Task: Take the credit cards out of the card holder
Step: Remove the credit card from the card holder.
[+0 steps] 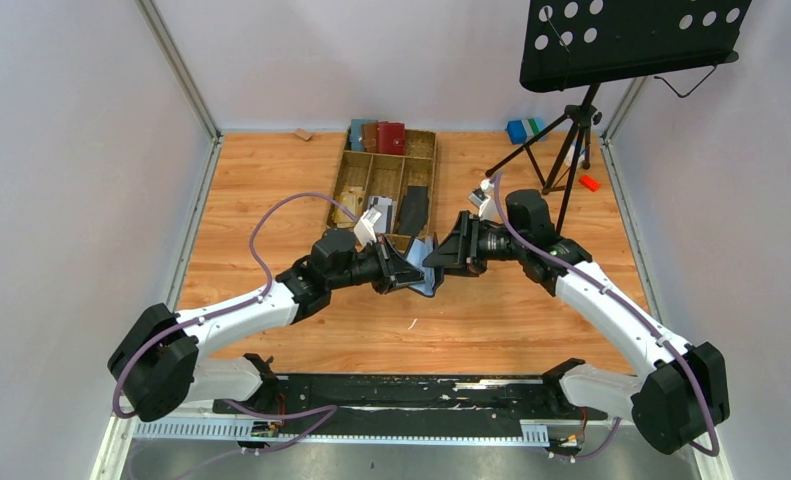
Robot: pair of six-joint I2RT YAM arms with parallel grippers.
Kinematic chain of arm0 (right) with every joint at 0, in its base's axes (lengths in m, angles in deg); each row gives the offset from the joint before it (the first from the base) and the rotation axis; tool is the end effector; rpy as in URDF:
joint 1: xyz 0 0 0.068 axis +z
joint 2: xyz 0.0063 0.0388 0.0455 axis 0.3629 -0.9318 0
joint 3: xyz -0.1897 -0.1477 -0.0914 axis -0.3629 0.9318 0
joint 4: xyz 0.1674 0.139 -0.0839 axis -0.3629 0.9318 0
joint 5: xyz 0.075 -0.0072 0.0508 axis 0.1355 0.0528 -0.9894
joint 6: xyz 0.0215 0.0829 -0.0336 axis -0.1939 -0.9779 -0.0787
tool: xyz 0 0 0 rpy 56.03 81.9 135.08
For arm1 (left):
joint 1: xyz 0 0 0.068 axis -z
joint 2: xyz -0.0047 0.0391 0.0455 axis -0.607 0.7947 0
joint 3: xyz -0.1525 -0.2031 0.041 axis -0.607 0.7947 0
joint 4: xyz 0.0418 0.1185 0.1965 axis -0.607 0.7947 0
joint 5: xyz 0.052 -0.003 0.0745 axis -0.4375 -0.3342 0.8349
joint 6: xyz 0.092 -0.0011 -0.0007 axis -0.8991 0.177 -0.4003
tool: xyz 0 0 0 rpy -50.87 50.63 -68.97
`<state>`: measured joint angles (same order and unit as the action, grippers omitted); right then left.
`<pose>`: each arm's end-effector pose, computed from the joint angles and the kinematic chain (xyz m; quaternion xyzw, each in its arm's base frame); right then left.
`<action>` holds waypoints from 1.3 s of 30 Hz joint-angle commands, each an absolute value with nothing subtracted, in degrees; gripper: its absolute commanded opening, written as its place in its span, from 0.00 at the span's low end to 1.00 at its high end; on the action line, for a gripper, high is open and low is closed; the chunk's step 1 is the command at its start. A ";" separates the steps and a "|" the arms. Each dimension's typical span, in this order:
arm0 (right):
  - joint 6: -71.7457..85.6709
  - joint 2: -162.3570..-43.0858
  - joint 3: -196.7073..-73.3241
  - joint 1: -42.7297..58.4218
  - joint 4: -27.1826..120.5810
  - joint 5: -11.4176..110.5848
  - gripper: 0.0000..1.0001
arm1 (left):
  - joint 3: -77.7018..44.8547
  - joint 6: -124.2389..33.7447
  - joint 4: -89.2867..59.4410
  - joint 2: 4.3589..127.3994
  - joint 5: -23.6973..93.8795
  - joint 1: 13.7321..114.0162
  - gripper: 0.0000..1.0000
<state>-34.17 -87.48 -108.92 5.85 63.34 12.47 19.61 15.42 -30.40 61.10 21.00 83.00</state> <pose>0.1976 0.1665 0.2637 -0.0299 0.8338 0.5325 0.1425 0.1821 -0.2311 0.2315 -0.0692 0.7935 -0.5807 0.1680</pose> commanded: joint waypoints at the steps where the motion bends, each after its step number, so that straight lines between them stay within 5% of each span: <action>1: -36.43 -86.19 -109.24 5.50 55.83 9.99 0.41 | 19.23 16.80 -36.46 61.12 18.20 83.69 0.00; 6: -36.53 -86.24 -109.06 5.30 55.81 9.90 0.22 | 19.36 16.76 -36.29 60.83 18.38 83.69 0.00; 9: -35.78 -86.57 -109.31 5.17 57.69 10.40 0.18 | 19.14 16.46 -35.54 60.54 18.66 83.69 0.00; 15: -33.29 -87.12 -110.53 5.08 61.59 11.34 0.71 | 14.80 10.54 -24.20 59.41 21.28 83.80 0.00; 19: -32.78 -88.72 -111.15 5.56 62.50 10.83 0.76 | 12.00 7.83 -18.98 60.19 22.76 84.62 0.00; 29: -27.90 -91.82 -113.61 6.44 71.77 13.65 0.48 | 8.85 4.39 -13.63 61.56 24.17 85.28 0.00; 39: -32.56 -90.52 -111.94 6.35 64.07 11.39 0.35 | 13.07 9.83 -25.25 61.99 19.90 85.28 0.00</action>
<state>-29.95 -91.75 -111.91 6.03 70.49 12.82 12.26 6.48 -13.88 61.96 23.98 84.82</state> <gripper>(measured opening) 0.361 0.053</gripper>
